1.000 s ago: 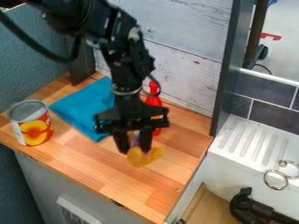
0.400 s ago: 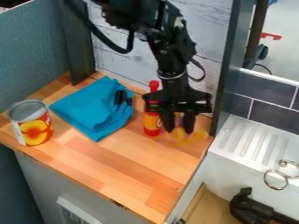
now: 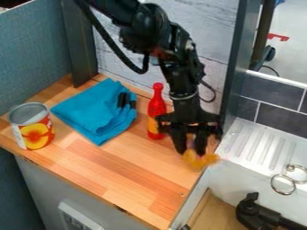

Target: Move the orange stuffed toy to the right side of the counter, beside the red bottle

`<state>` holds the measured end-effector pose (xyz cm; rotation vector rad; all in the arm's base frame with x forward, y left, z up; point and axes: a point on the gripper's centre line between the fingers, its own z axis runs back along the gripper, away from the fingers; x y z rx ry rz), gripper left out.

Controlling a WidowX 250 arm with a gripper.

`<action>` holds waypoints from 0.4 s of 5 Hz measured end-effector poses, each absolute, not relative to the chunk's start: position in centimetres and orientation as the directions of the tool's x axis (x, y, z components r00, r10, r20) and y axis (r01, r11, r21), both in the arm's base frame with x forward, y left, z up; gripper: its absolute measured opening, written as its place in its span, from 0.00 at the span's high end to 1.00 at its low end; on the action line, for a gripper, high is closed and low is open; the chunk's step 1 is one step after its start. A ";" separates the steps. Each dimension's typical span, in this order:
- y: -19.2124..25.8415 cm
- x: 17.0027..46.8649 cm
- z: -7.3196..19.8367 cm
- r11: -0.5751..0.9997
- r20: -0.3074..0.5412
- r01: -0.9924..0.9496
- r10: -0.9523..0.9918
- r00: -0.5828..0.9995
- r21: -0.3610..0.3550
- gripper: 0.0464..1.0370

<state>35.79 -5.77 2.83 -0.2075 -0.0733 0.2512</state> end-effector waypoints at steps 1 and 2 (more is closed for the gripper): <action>-5.8 35.8 2.6 0.946 0.053 -0.237 0.255 0.966 -0.222 0.59; -5.8 35.9 2.5 0.953 0.068 -0.204 0.224 0.972 -0.225 0.59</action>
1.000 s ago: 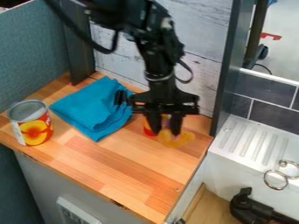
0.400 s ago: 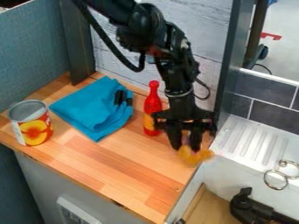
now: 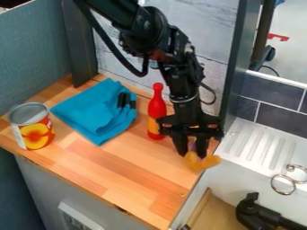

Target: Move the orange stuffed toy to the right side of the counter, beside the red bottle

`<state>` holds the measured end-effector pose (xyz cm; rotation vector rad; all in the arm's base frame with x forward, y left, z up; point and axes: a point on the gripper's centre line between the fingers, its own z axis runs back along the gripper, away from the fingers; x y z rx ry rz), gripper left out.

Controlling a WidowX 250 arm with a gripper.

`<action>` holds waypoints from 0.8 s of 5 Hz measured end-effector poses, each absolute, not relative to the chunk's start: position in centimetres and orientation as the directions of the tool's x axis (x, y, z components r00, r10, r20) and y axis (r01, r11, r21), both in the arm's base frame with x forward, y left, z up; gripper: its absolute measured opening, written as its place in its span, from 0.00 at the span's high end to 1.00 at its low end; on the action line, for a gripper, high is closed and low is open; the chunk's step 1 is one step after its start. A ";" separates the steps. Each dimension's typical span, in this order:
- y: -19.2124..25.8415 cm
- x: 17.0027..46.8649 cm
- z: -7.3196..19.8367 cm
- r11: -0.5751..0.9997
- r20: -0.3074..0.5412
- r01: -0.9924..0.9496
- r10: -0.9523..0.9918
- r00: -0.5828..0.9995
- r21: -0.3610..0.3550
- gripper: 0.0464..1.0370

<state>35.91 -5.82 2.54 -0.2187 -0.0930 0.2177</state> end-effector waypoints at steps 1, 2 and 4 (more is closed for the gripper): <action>-5.6 35.7 2.6 0.962 0.060 -0.175 0.191 0.980 -0.208 0.59; -4.5 36.1 2.9 0.961 0.067 -0.168 0.187 0.980 -0.219 0.51; -4.0 36.5 2.6 0.961 0.043 -0.145 0.159 0.986 -0.235 0.02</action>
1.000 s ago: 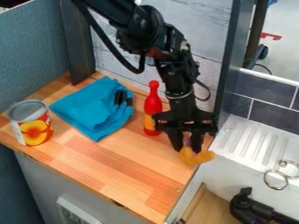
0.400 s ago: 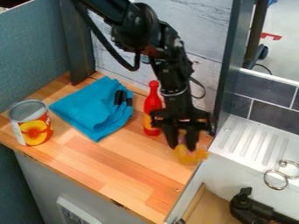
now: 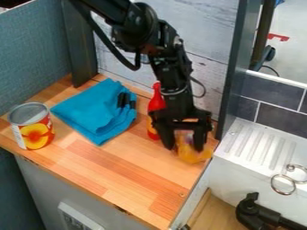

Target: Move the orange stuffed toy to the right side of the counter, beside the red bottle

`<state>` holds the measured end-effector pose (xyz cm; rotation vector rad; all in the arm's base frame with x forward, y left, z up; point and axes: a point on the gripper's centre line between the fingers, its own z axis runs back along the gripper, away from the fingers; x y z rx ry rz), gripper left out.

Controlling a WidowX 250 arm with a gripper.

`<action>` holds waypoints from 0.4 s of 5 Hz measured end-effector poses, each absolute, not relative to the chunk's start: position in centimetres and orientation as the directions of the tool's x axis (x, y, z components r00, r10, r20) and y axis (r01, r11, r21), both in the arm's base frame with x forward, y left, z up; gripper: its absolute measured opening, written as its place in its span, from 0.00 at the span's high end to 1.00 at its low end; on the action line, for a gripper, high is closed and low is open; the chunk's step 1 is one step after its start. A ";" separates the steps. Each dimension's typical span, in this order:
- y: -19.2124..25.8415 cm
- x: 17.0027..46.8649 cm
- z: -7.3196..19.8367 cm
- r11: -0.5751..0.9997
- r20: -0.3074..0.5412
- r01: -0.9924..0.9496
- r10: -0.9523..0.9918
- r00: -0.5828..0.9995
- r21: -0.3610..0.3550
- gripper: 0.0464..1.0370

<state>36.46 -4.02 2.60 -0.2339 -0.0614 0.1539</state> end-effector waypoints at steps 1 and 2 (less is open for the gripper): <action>-3.8 36.5 3.3 0.964 0.059 -0.149 0.165 0.984 -0.219 0.03; -3.5 35.4 5.4 0.966 0.088 -0.156 0.177 0.980 -0.208 0.03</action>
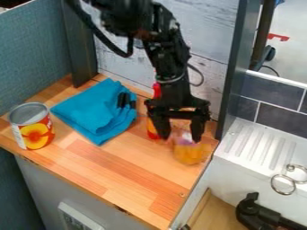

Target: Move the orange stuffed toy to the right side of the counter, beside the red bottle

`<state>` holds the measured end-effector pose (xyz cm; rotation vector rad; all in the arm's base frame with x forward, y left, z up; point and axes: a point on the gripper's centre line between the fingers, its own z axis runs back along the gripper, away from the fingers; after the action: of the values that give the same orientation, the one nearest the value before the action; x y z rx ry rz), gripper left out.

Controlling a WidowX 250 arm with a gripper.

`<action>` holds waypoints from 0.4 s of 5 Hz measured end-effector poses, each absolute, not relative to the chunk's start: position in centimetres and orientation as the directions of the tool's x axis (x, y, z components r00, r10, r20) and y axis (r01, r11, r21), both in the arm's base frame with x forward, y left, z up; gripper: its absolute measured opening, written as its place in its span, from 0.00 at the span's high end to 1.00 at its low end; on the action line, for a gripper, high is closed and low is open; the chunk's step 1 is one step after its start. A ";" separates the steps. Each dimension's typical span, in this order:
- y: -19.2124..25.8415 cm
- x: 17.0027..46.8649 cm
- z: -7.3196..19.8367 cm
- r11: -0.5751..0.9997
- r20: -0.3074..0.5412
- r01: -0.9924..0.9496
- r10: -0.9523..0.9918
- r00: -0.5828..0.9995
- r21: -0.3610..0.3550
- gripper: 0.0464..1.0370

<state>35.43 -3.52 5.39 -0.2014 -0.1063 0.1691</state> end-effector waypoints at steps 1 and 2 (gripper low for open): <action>-3.4 32.5 9.0 0.976 0.125 -0.147 0.168 0.978 -0.159 0.03; -3.2 27.5 10.7 0.987 0.093 -0.112 0.123 0.988 -0.117 0.03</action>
<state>27.54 -3.21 10.75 -0.1114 -0.1004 0.1183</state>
